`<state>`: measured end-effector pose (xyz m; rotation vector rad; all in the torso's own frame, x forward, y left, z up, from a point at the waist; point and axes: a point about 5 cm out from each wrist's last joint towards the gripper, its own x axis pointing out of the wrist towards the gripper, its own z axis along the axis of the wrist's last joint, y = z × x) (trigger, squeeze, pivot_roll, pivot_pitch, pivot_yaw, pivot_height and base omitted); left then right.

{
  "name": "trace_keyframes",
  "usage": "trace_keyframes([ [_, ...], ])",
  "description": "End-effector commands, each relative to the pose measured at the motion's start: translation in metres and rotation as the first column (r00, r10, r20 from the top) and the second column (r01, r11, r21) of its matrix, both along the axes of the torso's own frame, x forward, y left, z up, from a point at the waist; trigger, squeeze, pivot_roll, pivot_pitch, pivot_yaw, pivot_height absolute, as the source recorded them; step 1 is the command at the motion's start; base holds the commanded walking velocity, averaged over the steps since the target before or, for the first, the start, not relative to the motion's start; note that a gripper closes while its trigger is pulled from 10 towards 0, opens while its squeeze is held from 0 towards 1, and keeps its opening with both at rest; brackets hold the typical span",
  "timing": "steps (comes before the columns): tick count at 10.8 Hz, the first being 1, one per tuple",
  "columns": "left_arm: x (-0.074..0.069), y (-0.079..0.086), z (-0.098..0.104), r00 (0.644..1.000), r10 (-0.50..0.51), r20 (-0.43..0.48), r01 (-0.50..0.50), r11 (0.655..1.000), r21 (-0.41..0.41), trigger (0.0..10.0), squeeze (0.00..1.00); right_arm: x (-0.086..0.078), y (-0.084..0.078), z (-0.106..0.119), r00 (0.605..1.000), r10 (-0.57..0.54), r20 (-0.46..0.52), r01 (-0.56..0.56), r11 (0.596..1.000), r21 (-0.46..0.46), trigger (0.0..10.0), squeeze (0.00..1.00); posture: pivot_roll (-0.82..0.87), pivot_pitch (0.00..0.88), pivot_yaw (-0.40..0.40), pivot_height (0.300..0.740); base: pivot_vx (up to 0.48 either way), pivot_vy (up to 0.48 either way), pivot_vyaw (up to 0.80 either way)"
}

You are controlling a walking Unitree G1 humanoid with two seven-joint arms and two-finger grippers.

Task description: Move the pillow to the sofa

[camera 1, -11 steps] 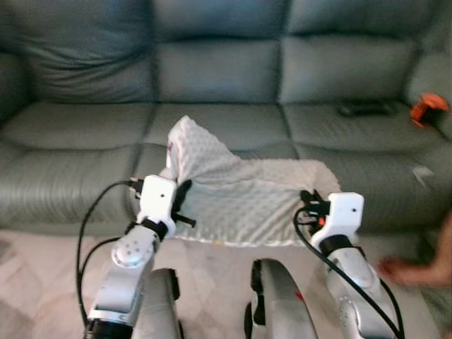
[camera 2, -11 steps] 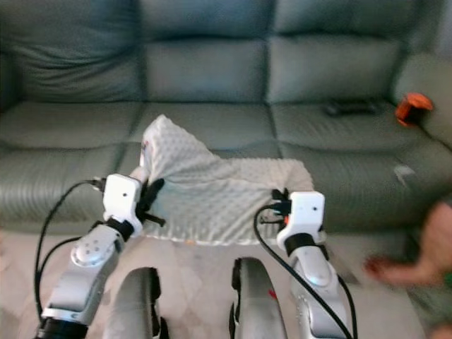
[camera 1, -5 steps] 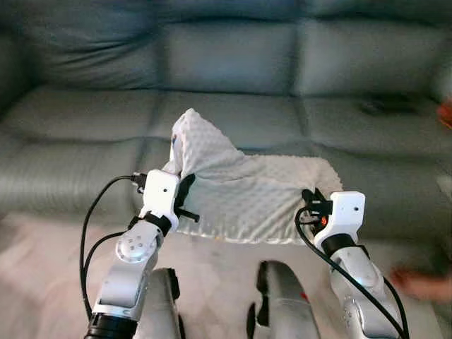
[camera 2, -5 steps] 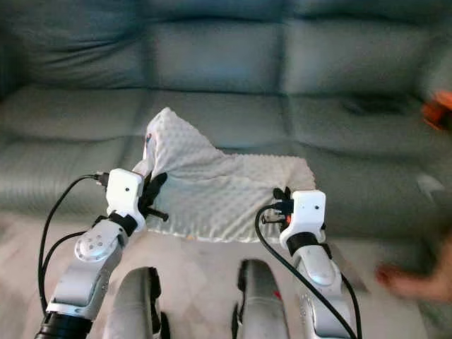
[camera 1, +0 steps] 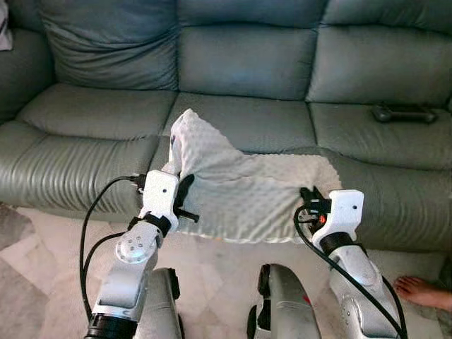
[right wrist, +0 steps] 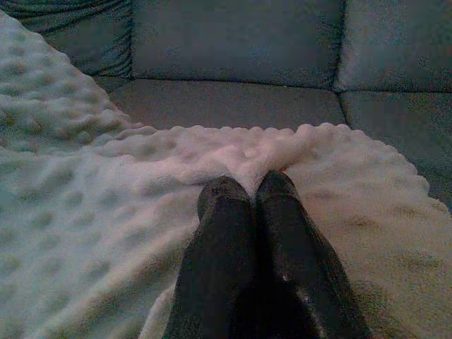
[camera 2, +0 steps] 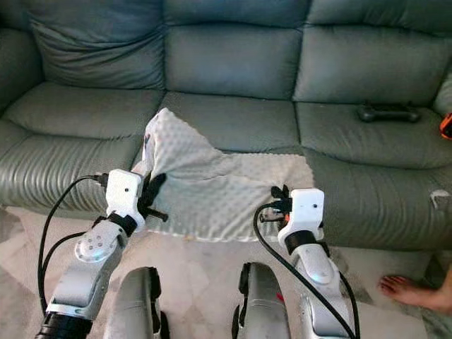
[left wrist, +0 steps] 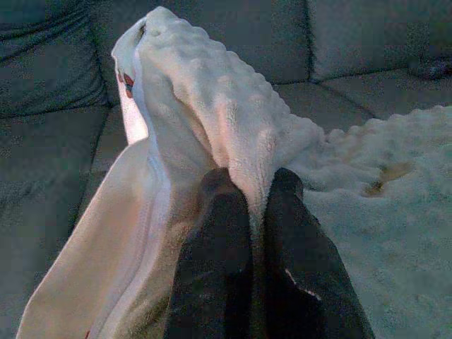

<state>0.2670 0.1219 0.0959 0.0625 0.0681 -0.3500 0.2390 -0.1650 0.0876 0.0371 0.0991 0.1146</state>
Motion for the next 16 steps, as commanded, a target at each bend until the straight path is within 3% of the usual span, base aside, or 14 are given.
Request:
trace_keyframes([
  [1, -0.0005, -0.0032, 0.0004, 1.000, -0.015, 0.009, 0.015, 1.000, 0.001, 10.0, 0.00, 0.0013, 0.0043, 0.0085, 0.999, 0.016, 0.033, -0.016, 1.000, 0.006, 10.0, 0.00, -0.08, 0.069, -0.002, 0.620, 0.322, 0.000, 0.00],
  [13, -0.0015, -0.0071, -0.0024, 0.999, -0.045, -0.005, 0.045, 0.999, 0.002, 10.0, 0.00, 0.0015, 0.0067, 0.0072, 1.000, 0.012, 0.020, -0.012, 1.000, 0.024, 10.0, 0.00, -0.08, 0.074, 0.002, 0.620, 0.356, 0.000, -0.07],
  [16, 0.0000, -0.0013, -0.0027, 1.000, 0.002, -0.001, -0.002, 1.000, 0.016, 10.0, 0.00, 0.0021, 0.0098, 0.0094, 0.999, 0.031, 0.030, -0.031, 0.999, 0.015, 10.0, 0.00, -0.08, 0.088, 0.003, 0.620, 0.101, 0.000, 0.00],
])
